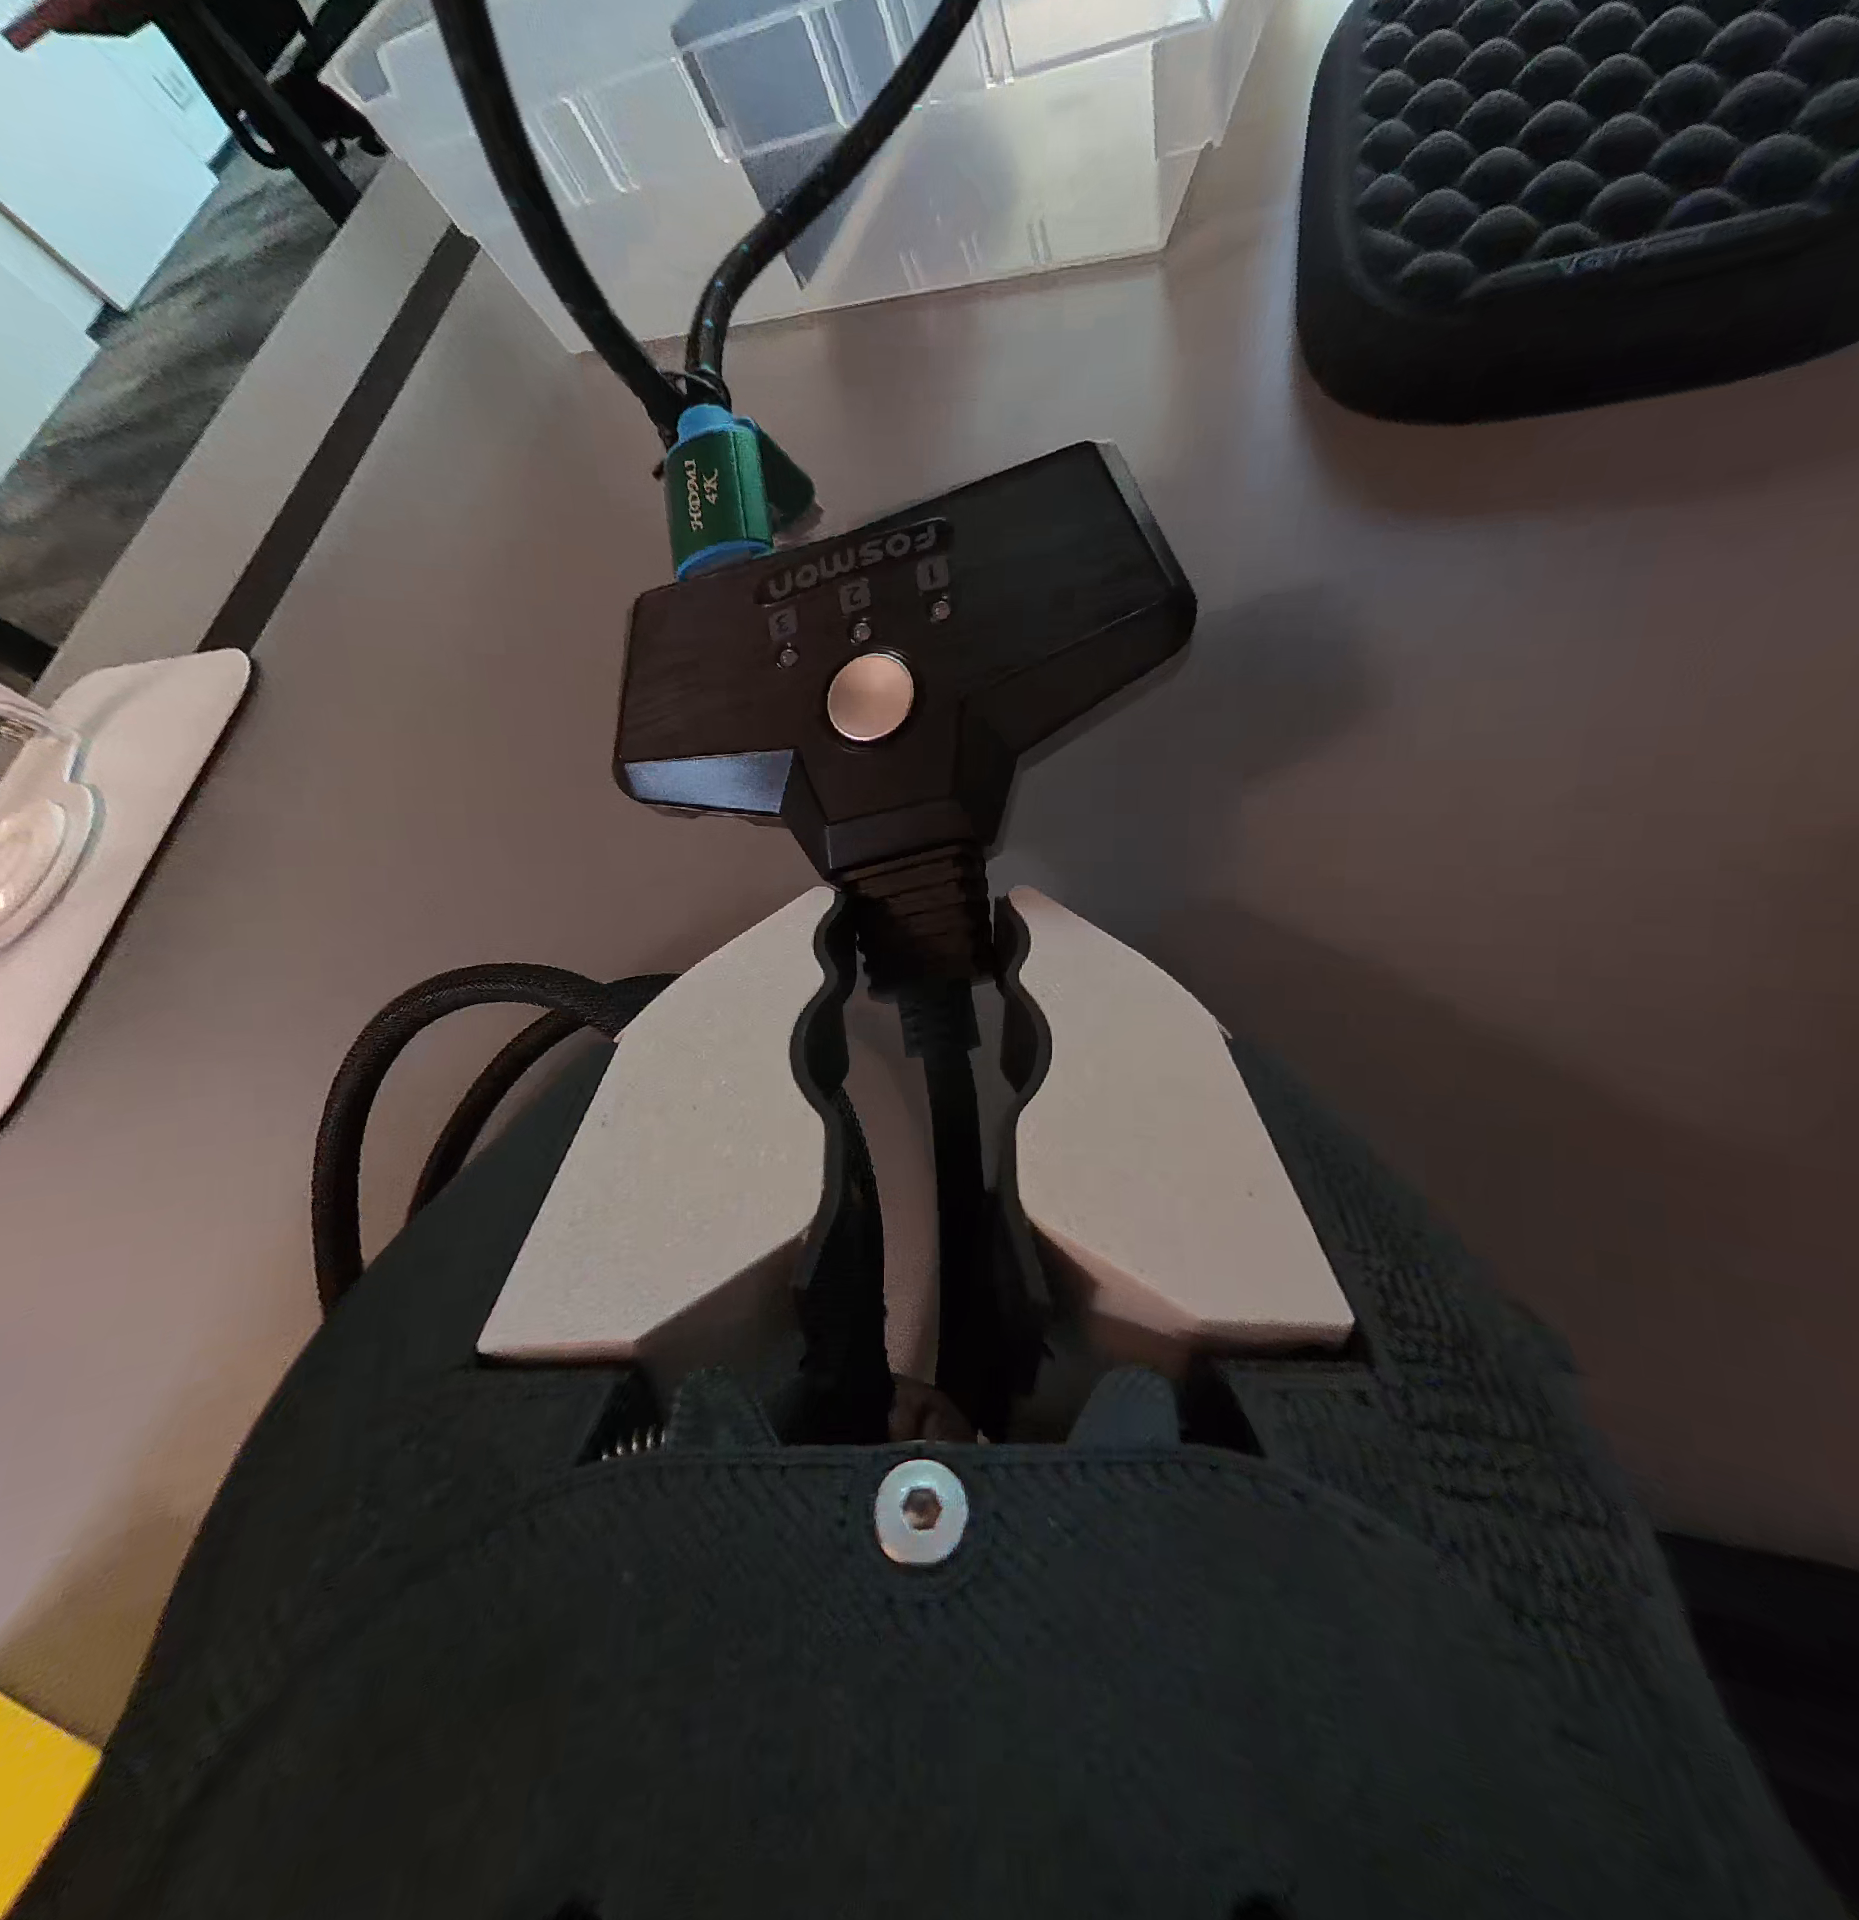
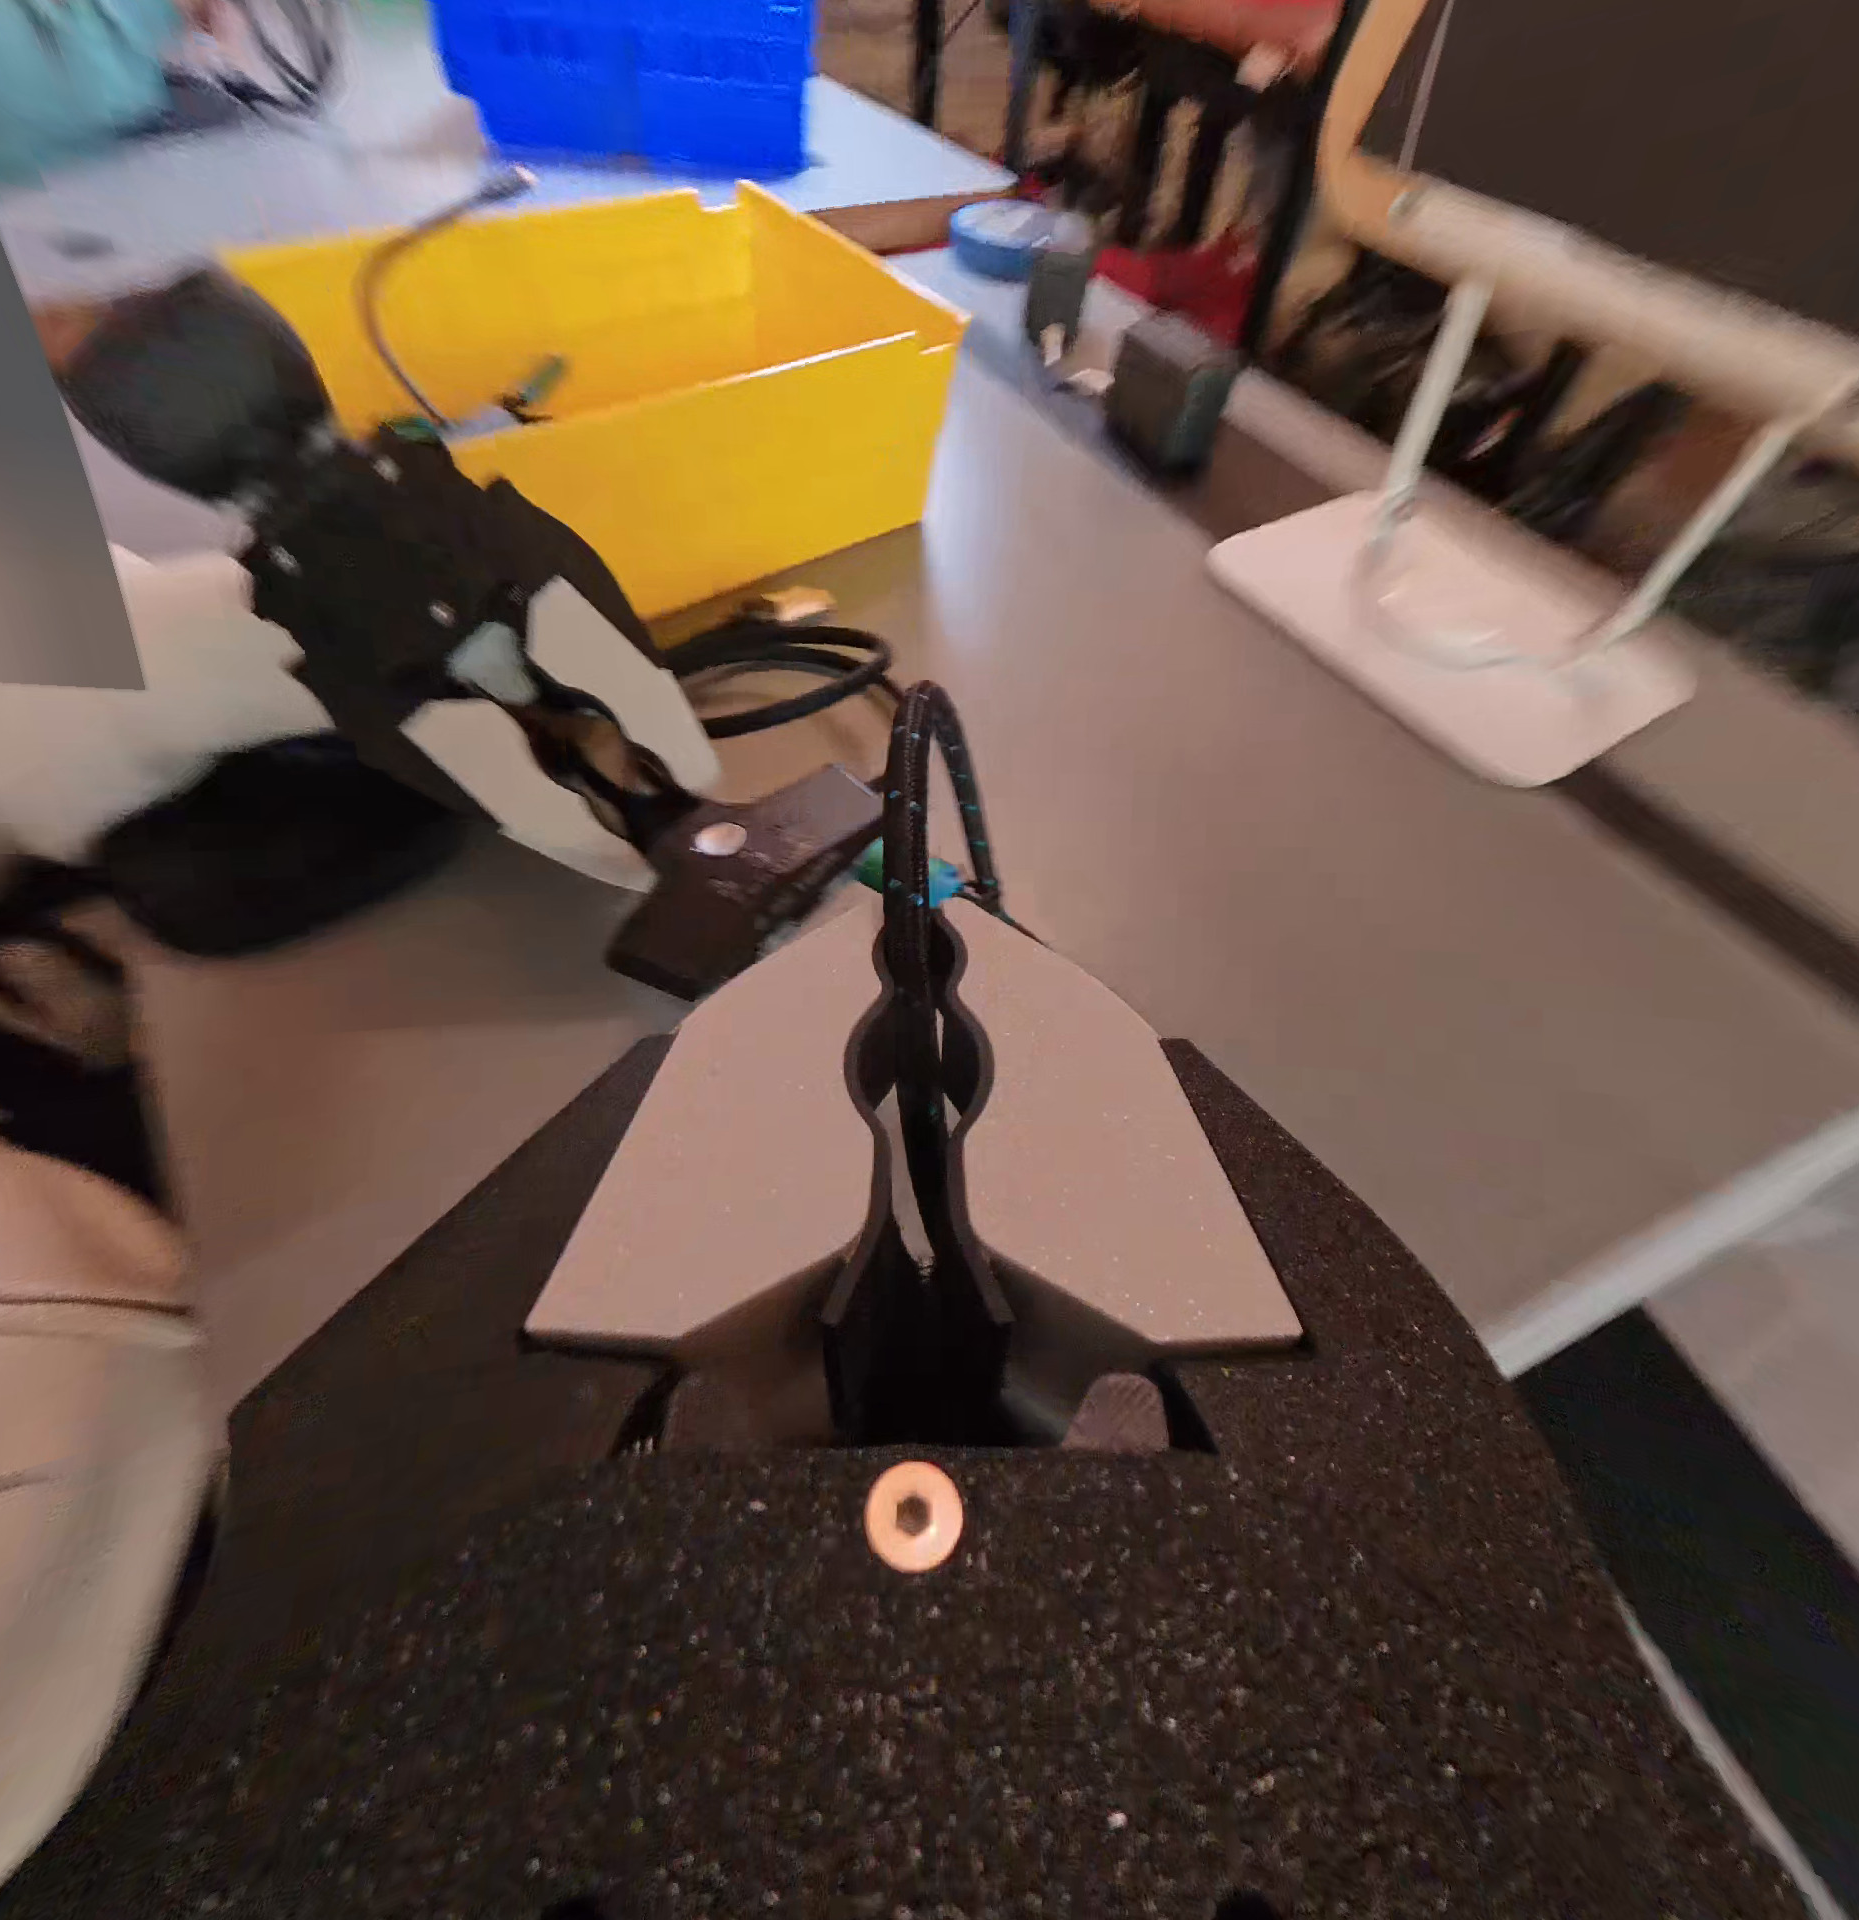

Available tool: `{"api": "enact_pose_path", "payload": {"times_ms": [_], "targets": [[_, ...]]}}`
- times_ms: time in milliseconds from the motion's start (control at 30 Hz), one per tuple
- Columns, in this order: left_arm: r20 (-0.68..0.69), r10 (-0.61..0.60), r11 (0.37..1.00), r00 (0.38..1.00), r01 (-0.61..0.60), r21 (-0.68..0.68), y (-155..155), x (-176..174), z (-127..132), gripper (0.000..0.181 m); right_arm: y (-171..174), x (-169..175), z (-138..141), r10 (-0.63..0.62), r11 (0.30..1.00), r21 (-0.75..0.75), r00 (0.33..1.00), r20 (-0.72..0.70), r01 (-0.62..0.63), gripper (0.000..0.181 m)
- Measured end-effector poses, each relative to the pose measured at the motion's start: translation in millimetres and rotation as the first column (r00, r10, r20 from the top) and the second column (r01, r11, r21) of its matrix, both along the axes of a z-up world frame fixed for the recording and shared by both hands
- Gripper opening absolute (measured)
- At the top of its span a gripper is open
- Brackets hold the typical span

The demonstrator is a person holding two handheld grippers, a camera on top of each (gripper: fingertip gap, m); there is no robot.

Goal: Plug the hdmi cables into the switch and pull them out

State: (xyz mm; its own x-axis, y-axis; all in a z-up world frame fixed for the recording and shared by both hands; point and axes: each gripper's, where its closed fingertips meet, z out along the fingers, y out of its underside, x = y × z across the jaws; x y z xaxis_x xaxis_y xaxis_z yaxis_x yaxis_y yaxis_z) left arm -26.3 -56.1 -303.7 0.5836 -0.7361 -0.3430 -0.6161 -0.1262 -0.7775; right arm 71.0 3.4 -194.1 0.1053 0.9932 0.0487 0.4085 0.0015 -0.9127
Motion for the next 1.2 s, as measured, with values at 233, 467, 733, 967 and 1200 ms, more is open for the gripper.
{"api": "enact_pose_path", "payload": {"times_ms": [233,467,733,967,1200], "targets": [[-0.061,0.006,0.999,0.998,-0.008,-0.038,-0.1,-4.5,-13.4,0.025,-16.7,-18.5,-15.5,0.179,0.971,-0.179,0.977,0.115,-0.157,0.005],[-0.143,-0.008,0.997,0.99,-0.003,-0.077,-1.6,-8.7,-30.0,0.025,-61.2,-15.9,-12.3,0.327,0.93,-0.148,0.941,-0.08,-0.336,0.019],[-0.086,0.002,0.991,0.996,-0.014,-0.135,-6.1,-6.6,-26.9,0.036,-70.1,7.3,-22.8,0.278,0.948,-0.128,0.955,-0.104,-0.29,0.023],[0.164,0.009,0.998,0.986,0.002,-0.066,-28.9,18.9,37.3,0.063,-76.2,5.2,-19.1,0.248,0.956,-0.11,0.95,-0.191,-0.272,0.033],[0.205,0.305,0.949,0.93,-0.315,0.017,-68.8,-59.3,111.9,0.059,-65.7,-0.7,-33.0,0.167,0.972,-0.122,0.958,-0.234,-0.199,0.037]]}}
